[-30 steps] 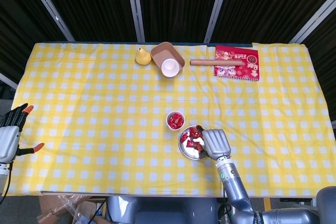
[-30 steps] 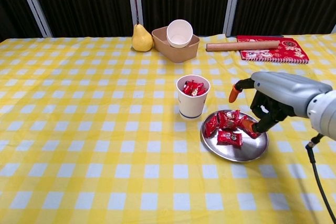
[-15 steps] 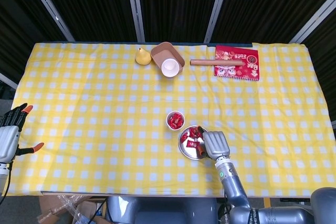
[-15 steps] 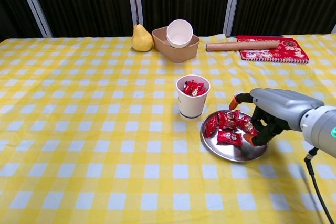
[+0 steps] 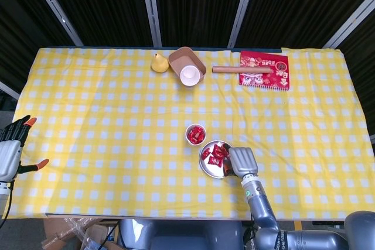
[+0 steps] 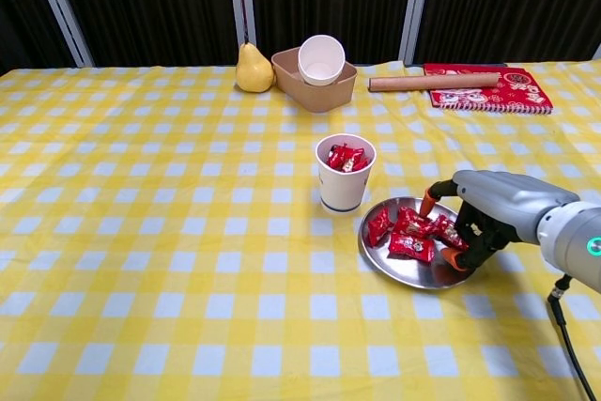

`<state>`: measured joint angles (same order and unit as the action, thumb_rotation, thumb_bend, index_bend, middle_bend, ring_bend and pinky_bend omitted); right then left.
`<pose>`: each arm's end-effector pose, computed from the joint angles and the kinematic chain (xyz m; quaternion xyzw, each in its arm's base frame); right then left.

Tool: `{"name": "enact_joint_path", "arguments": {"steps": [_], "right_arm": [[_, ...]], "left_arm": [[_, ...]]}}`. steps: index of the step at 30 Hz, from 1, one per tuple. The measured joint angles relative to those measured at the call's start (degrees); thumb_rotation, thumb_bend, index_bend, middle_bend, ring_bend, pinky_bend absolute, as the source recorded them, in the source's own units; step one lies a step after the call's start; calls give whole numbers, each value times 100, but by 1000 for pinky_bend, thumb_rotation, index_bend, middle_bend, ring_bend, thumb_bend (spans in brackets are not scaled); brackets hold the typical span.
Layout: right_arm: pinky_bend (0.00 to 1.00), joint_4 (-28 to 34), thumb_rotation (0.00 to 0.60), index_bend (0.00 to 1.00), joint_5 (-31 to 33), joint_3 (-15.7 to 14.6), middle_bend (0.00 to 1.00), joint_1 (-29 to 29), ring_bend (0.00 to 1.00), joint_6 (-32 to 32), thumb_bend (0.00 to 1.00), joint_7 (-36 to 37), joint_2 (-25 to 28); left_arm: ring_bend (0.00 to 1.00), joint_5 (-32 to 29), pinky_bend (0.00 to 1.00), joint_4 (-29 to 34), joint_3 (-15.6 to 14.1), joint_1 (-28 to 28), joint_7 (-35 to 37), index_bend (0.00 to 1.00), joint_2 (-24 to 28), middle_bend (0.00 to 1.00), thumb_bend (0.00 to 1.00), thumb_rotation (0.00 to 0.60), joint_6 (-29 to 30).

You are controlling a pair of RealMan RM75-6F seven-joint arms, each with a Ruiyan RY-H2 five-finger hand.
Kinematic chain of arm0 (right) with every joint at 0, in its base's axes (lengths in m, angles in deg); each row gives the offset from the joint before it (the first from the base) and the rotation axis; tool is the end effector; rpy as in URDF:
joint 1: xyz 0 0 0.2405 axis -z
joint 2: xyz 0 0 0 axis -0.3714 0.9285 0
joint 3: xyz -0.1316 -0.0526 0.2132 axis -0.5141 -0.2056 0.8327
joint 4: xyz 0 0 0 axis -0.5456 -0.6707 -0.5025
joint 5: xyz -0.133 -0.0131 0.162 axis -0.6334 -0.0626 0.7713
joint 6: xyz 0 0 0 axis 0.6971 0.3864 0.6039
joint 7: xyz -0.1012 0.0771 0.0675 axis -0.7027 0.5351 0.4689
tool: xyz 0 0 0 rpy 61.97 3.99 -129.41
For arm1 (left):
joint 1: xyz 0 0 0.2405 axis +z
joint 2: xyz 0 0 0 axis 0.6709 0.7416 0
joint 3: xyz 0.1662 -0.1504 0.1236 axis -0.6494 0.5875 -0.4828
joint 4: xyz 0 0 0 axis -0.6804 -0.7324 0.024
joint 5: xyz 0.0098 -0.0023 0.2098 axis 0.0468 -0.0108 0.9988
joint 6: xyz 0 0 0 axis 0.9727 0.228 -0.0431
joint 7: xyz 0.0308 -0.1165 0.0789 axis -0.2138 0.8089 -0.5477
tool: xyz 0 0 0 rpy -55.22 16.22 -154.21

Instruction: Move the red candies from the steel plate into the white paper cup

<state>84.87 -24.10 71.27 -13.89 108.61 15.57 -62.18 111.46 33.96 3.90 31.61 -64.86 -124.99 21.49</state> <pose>-0.1710 -0.2717 -0.0496 0.6744 -0.5032 0.2813 0.4614 -0.3128 0.2204 0.1556 -0.5743 -0.4360 -0.3847 0.5762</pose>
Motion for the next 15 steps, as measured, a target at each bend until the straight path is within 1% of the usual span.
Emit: {"name": "enact_joint_path", "arguments": {"steps": [5, 15], "right_arm": [[947, 62, 600, 333, -125, -29, 855, 50, 921, 1, 446, 51, 16], [947, 27, 600, 287, -252, 66, 855, 46, 921, -55, 446, 100, -110]], "left_arm": [[0, -6, 0, 4, 3, 2, -9, 0, -4, 0, 0, 600, 3], [0, -30, 0, 13, 12, 3, -5, 0, -3, 0, 0, 600, -6]]}}
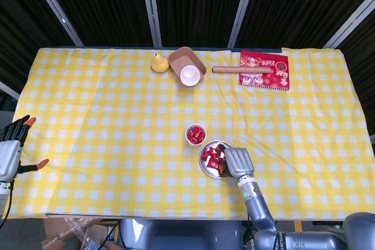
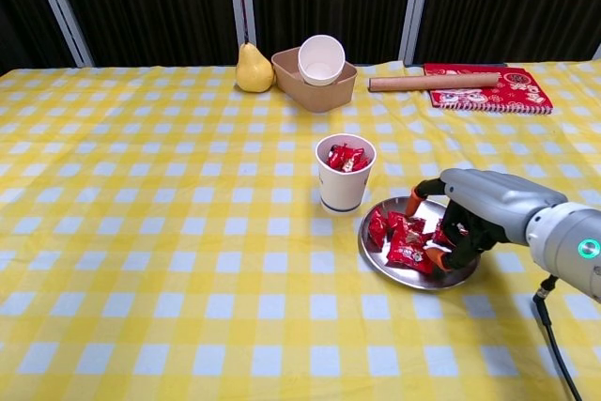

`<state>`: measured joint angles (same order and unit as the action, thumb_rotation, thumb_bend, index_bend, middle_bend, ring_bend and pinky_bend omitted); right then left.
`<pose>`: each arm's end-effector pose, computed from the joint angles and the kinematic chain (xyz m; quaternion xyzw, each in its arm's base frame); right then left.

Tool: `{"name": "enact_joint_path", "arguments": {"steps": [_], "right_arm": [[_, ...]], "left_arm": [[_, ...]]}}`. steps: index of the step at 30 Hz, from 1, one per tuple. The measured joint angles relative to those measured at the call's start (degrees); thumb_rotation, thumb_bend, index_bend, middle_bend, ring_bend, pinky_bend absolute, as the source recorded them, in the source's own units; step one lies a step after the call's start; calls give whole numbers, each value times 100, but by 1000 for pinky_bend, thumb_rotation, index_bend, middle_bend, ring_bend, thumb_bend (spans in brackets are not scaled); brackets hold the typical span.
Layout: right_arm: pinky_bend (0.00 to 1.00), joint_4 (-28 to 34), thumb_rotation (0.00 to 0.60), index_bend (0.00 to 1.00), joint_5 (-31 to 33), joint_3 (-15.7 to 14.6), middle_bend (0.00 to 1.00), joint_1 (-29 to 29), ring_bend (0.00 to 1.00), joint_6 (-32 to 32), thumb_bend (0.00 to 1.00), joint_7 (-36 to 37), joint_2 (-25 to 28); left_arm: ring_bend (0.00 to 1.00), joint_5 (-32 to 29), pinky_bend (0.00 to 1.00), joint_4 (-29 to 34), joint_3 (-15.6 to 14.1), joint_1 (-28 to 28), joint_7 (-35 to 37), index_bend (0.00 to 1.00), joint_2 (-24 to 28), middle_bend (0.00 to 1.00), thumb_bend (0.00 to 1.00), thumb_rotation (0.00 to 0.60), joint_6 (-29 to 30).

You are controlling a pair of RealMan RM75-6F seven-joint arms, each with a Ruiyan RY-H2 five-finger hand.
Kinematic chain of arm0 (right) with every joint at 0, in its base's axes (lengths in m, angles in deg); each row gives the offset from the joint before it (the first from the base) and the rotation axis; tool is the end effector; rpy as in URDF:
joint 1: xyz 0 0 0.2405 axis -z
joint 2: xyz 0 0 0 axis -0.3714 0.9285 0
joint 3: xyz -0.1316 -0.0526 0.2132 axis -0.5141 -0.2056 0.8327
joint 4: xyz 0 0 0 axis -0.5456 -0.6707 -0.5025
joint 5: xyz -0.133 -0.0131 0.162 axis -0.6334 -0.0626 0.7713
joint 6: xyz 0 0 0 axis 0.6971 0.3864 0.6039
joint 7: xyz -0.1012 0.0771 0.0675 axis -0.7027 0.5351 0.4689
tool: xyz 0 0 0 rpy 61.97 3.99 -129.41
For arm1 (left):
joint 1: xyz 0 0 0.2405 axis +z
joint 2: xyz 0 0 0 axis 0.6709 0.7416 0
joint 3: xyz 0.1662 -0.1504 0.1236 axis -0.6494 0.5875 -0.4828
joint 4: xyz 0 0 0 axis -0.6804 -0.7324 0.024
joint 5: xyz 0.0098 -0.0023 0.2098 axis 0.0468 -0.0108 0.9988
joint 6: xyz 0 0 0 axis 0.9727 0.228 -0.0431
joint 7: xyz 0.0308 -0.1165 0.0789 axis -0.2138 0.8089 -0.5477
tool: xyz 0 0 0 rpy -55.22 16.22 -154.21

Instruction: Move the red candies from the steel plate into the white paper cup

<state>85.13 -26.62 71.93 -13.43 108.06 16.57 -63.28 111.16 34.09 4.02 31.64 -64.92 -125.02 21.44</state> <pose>-0.1599 -0.2694 -0.0538 0.6755 -0.5040 0.3026 0.4452 -0.3129 0.2205 0.1556 -0.5721 -0.4377 -0.3847 0.5771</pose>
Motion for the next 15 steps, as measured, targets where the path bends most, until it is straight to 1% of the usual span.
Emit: {"name": "enact_joint_path", "arguments": {"steps": [10, 12, 15], "right_arm": [[946, -127, 600, 278, 113, 43, 855, -42, 921, -103, 446, -110, -127], [947, -152, 600, 292, 137, 43, 855, -46, 921, -115, 446, -134, -150], [947, -194, 600, 360, 159, 48, 855, -48, 921, -127, 445, -152, -180]], "left_arm": [[0, -27, 0, 14, 5, -6, 12, 0, 11, 0, 0, 600, -33], [0, -30, 0, 19, 6, -6, 14, 0, 14, 0, 0, 600, -36], [0, -30, 0, 23, 5, -5, 20, 0, 17, 0, 0, 600, -37]]}}
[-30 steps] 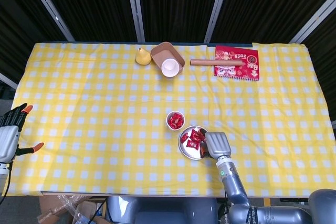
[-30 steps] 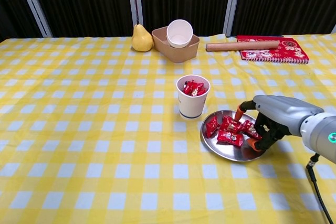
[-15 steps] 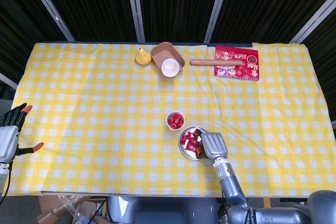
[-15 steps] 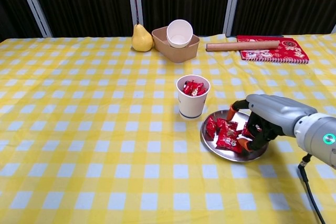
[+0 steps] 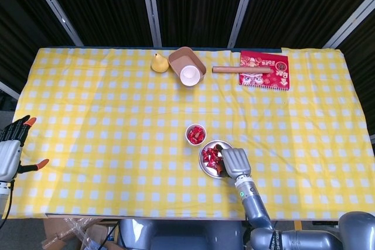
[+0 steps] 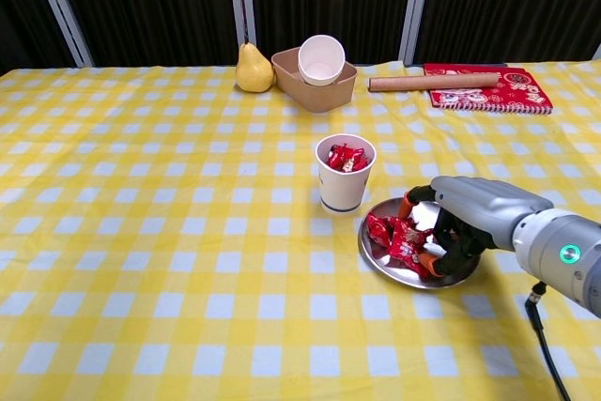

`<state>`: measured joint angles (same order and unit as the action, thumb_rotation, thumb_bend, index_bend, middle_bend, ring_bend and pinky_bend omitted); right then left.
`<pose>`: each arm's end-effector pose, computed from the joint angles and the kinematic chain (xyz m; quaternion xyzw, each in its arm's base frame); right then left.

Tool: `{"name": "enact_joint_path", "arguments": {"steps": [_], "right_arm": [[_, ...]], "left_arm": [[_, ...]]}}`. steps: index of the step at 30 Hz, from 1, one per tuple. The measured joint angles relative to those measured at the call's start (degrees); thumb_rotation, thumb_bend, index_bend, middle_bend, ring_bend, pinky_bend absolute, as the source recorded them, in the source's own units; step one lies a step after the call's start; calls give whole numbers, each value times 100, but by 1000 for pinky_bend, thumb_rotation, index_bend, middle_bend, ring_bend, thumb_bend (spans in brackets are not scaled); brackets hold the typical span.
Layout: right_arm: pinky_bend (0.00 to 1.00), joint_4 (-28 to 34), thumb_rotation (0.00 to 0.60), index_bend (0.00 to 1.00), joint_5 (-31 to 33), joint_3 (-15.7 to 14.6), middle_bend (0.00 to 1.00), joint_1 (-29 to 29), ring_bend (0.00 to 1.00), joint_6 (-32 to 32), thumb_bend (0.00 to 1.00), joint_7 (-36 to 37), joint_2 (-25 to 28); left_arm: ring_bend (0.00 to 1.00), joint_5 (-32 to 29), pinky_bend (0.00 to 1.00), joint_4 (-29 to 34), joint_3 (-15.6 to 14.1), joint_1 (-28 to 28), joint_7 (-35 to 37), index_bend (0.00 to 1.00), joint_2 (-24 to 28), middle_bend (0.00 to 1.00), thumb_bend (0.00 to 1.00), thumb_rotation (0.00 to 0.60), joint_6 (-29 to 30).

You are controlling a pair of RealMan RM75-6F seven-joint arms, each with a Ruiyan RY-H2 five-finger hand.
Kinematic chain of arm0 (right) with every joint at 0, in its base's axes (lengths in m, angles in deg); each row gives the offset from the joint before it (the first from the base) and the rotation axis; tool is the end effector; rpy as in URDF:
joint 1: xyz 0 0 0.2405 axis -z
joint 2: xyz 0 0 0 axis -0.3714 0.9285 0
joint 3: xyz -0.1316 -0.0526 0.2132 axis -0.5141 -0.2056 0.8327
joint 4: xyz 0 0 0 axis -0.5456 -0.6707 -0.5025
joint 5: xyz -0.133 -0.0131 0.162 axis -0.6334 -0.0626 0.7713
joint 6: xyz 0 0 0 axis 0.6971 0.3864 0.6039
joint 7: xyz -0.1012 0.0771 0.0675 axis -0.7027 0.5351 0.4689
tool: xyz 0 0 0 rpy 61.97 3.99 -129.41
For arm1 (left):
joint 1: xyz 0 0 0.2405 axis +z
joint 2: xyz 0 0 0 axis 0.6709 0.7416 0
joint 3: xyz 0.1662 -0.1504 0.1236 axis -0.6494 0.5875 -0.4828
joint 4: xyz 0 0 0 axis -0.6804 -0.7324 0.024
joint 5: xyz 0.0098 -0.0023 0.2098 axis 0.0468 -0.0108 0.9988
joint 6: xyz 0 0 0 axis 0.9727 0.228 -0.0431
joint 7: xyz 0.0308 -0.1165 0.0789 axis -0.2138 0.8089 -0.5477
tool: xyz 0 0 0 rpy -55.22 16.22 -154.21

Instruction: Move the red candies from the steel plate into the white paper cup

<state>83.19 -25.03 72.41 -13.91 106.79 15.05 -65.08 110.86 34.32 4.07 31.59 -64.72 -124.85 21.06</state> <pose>-0.1593 -0.2705 -0.0644 0.6813 -0.5054 0.2893 0.4434 -0.3130 0.2208 0.1557 -0.5708 -0.4417 -0.3840 0.5759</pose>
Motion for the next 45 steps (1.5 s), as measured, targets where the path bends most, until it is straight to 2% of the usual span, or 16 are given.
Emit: {"name": "enact_joint_path", "arguments": {"steps": [4, 8, 22, 31, 37, 45], "right_arm": [[947, -49, 600, 466, 2, 3, 855, 1, 921, -24, 446, 0, -37], [947, -65, 600, 520, -43, 18, 855, 10, 921, -33, 446, 44, -57], [947, -17, 600, 526, -119, 72, 855, 41, 921, 9, 448, 66, -6], [947, 310, 600, 526, -251, 155, 855, 34, 921, 151, 449, -31, 212], [947, 621, 600, 526, -272, 341, 855, -53, 921, 262, 449, -214, 412], [947, 964, 600, 526, -88, 819, 855, -388, 921, 335, 449, -556, 594]], "left_arm": [[0, 1, 0, 1, 1, 0, 5, 0, 1, 0, 0, 600, 0], [0, -8, 0, 3, 3, -2, 7, 0, 2, 0, 0, 600, -9], [0, 4, 0, 0, 0, -3, 23, 0, 8, 0, 0, 600, -12], [0, 6, 0, 3, 0, -2, 22, 0, 6, 0, 0, 600, -10], [0, 1, 0, 8, -1, -5, 28, 0, 11, 0, 0, 600, -23], [0, -10, 0, 8, -2, -19, 58, 0, 23, 0, 0, 600, -67]]}}
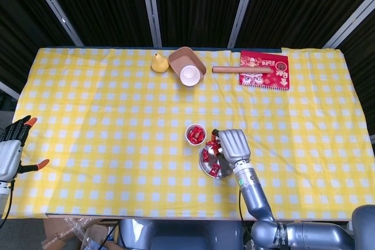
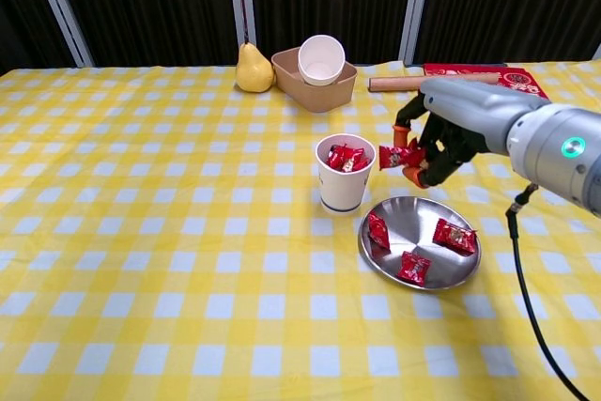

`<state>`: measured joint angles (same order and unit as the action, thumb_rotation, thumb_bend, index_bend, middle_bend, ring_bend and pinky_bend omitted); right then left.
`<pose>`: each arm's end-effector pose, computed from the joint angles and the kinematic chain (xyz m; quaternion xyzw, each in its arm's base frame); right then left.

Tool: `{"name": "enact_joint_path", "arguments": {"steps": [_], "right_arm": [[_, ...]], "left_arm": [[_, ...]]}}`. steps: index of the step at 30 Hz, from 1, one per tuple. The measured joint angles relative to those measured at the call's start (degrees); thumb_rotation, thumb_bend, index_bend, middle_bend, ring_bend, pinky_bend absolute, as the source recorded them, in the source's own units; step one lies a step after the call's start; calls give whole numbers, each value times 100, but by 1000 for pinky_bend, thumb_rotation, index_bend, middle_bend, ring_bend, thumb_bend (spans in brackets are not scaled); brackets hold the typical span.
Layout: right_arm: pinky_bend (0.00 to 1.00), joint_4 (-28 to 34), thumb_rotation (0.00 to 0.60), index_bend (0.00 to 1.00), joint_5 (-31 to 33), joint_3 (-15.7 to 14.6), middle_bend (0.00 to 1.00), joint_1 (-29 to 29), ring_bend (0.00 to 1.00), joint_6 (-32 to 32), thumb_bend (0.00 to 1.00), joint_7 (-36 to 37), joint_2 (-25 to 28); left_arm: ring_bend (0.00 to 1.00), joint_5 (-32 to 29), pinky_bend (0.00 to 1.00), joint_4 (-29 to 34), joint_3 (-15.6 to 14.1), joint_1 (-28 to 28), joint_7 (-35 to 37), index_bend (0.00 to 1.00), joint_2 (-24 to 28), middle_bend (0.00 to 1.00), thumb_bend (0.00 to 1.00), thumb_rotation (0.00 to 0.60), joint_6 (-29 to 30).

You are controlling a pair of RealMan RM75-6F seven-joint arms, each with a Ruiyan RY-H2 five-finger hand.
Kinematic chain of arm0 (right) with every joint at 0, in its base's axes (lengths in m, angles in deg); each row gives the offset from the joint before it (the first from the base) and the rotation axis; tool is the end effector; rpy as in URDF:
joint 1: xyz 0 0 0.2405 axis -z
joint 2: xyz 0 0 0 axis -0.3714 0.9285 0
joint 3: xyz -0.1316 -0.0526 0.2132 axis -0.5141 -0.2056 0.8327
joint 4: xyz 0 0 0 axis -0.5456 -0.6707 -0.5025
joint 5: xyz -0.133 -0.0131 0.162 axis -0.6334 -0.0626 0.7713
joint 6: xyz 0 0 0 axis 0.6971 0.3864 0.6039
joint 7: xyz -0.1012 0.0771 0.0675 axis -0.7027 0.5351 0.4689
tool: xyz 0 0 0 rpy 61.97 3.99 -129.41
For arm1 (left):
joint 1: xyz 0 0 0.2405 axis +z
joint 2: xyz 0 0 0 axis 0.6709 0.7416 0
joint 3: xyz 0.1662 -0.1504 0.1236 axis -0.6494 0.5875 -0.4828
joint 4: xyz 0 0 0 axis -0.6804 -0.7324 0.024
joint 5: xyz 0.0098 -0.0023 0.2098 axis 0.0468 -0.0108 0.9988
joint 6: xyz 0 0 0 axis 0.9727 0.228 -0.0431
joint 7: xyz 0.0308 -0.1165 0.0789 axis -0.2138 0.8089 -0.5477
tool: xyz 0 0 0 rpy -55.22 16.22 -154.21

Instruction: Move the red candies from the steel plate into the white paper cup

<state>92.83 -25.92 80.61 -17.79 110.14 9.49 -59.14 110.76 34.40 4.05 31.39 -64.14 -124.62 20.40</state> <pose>-0.1056 -0.3026 -0.0103 0.6719 -0.4518 0.3631 0.4611 -0.3132 0.2217 0.1554 -0.5712 -0.4467 -0.3835 0.5720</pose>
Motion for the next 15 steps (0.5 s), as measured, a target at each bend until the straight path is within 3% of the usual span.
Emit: {"name": "enact_joint_path", "arguments": {"steps": [5, 15], "right_arm": [[947, 49, 600, 526, 241, 265, 855, -276, 921, -9, 449, -164, -18], [947, -382, 600, 526, 597, 435, 855, -682, 921, -131, 449, -237, -321]], "left_arm": [[0, -18, 0, 13, -2, -8, 44, 0, 24, 0, 0, 600, -45], [0, -31, 0, 25, -11, -26, 139, 0, 66, 0, 0, 600, -122]]}}
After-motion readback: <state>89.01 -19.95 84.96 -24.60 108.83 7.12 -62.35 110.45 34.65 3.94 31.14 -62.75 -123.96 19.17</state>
